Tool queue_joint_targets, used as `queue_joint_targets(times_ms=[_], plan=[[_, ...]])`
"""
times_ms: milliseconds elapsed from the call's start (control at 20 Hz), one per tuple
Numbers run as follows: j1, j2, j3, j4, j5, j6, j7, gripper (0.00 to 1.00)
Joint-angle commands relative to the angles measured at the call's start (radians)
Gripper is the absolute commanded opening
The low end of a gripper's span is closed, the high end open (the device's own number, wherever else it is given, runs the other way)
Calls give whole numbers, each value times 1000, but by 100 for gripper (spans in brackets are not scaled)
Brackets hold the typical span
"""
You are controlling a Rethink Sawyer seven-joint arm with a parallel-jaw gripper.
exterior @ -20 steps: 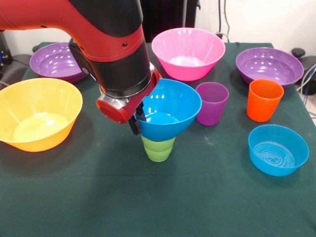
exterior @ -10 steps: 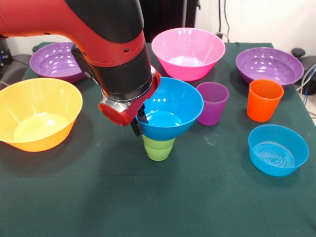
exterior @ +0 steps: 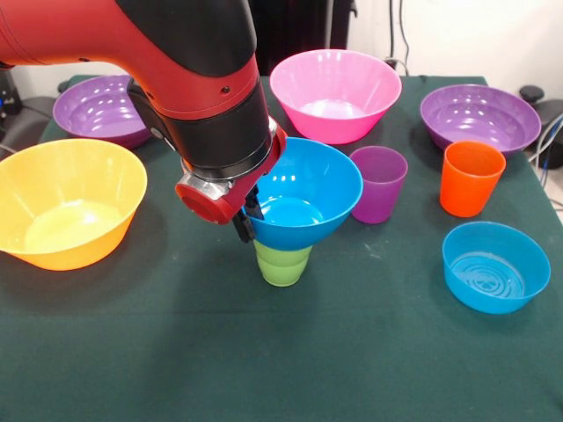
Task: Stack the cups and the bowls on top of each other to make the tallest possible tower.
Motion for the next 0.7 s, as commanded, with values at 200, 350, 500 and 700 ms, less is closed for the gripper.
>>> queue_joint_targets(times_ms=[200, 350, 500, 700], plan=[[27, -2, 26, 13, -67, -49, -114, 0], [29, -3, 24, 10, -72, -47, -116, 0], [32, -3, 21, 8, -78, -48, -117, 0], [33, -3, 19, 6, -84, -46, -118, 0]])
